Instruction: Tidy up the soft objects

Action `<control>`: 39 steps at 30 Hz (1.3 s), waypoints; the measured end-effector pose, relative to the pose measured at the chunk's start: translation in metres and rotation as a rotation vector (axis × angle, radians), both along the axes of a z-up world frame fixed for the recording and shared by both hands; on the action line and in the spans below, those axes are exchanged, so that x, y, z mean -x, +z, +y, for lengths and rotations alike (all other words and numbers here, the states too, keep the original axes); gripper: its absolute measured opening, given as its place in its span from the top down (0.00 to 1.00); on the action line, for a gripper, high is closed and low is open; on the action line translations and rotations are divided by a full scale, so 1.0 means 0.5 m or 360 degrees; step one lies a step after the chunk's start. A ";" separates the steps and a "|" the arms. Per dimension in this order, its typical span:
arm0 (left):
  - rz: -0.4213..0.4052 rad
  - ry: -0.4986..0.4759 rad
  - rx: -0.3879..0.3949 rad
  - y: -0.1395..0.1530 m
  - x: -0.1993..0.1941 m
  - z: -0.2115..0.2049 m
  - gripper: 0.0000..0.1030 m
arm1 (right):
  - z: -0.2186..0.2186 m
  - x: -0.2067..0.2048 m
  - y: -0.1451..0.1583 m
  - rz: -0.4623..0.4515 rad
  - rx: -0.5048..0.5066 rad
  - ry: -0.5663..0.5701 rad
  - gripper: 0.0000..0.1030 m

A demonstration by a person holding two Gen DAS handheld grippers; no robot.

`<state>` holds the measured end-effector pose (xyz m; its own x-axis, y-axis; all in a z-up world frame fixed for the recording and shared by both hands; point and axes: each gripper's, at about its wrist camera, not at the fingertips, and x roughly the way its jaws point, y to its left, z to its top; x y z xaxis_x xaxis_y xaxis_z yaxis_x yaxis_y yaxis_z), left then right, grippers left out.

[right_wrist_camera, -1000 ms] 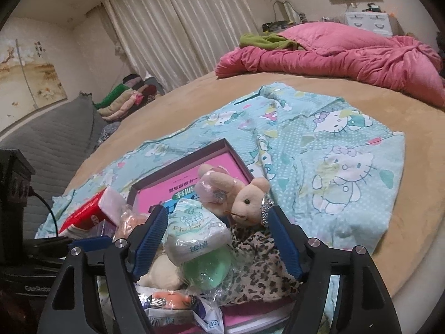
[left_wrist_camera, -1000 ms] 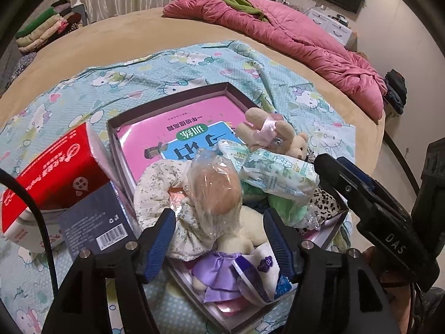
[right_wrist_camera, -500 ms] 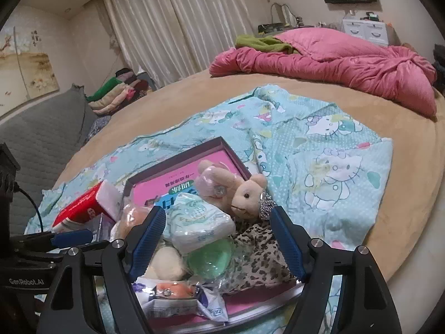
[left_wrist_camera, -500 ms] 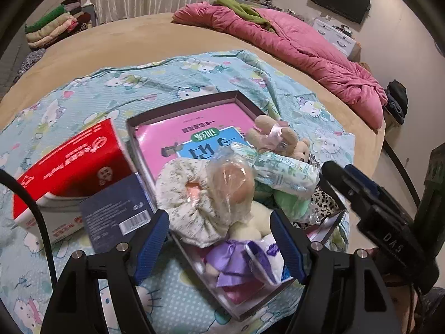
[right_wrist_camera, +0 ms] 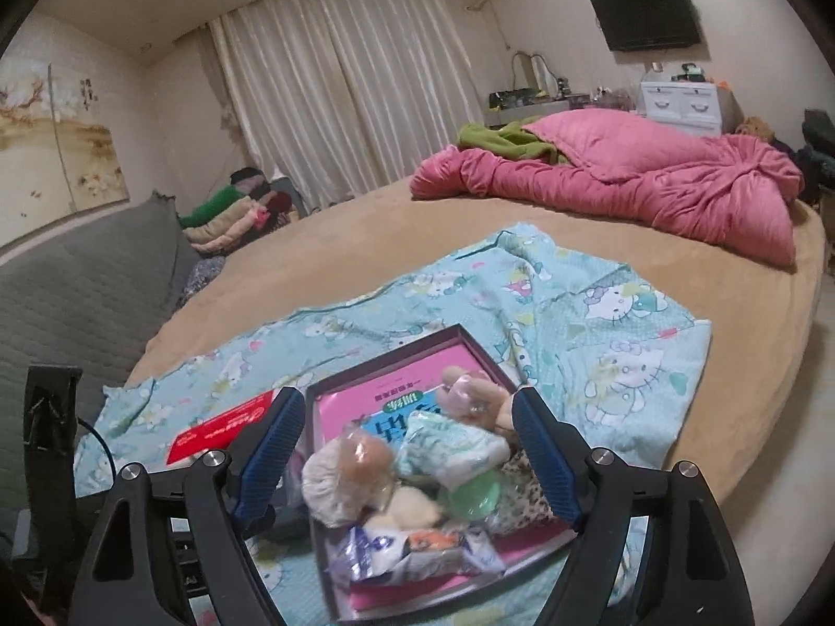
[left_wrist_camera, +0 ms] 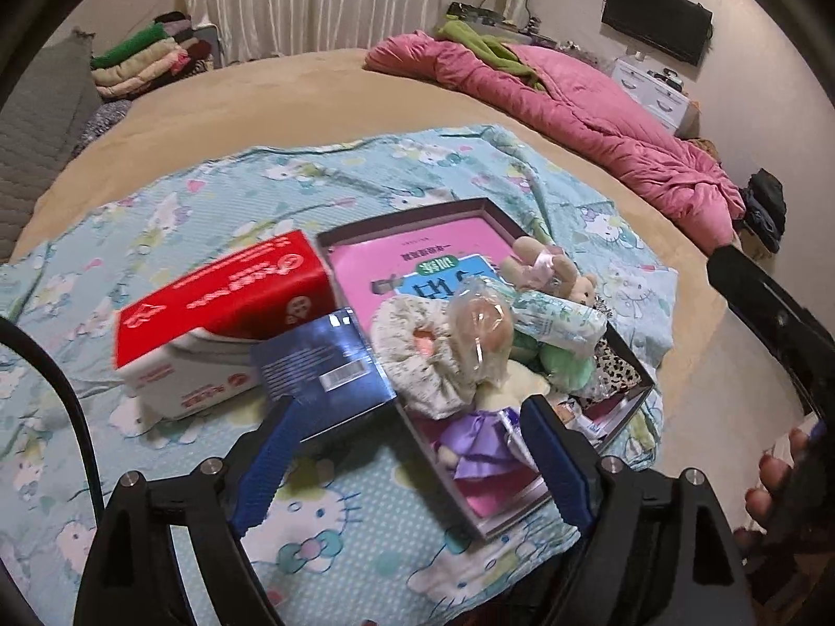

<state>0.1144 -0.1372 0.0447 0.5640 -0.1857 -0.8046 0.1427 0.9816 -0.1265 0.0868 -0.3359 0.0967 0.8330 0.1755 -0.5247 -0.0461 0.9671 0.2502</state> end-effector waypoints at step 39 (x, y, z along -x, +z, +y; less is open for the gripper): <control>-0.0010 0.0190 -0.0087 0.027 0.221 0.047 0.17 | 0.081 0.182 -0.042 0.0280 0.0352 0.0049 0.17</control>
<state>0.0039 -0.1138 0.0585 0.5846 -0.0727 -0.8081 0.0248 0.9971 -0.0717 -0.0040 -0.2955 0.0757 0.7217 0.0645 -0.6892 -0.0509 0.9979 0.0401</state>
